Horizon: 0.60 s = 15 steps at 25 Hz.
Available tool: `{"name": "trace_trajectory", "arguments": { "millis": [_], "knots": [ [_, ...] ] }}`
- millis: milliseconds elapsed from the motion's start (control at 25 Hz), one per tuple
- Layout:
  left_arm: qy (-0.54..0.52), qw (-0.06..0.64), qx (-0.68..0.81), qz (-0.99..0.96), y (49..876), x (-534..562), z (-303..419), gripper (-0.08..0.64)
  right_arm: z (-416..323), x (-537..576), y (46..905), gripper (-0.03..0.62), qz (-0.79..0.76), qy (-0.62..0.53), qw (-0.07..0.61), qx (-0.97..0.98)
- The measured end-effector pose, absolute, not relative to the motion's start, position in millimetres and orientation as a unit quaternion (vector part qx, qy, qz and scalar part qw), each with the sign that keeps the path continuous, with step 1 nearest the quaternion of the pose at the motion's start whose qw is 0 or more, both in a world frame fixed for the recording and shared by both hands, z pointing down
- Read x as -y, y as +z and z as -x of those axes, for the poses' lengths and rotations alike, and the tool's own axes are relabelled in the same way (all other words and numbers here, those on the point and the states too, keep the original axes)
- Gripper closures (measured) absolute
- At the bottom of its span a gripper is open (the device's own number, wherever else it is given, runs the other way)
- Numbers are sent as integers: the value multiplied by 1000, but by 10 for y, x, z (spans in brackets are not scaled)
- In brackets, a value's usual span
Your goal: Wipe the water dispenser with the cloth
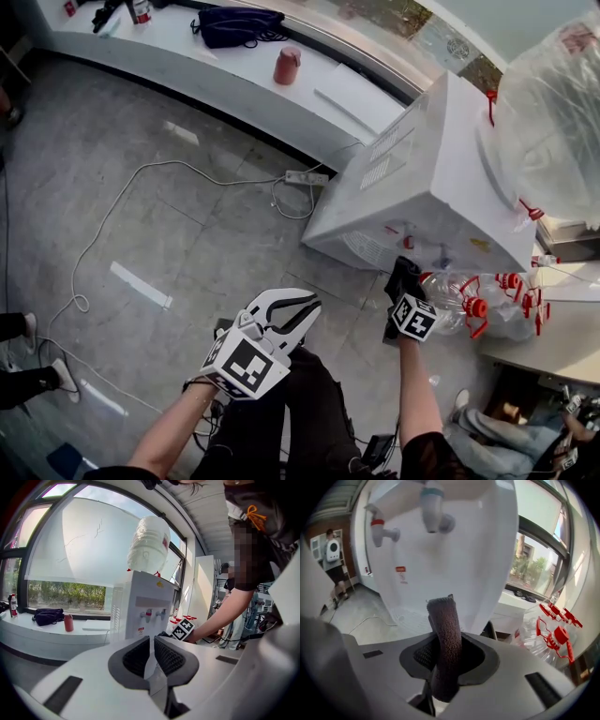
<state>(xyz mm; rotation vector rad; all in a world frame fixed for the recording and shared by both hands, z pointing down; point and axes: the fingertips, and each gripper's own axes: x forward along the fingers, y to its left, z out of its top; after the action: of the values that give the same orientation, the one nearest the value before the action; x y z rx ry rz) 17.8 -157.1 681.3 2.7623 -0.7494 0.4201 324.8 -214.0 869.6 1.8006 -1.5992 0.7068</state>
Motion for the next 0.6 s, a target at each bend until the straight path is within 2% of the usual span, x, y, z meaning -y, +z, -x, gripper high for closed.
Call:
{"name": "trace_trajectory", "arguments": {
  "millis": [200, 600],
  "knots": [
    [146, 123, 259, -947, 6829, 1560, -135, 517, -2521, 1948, 8913, 482, -604, 243, 356, 671],
    [155, 112, 276, -942, 7120, 1603, 48, 517, -1343, 2254, 9610, 482, -539, 265, 332, 727]
  ]
}}
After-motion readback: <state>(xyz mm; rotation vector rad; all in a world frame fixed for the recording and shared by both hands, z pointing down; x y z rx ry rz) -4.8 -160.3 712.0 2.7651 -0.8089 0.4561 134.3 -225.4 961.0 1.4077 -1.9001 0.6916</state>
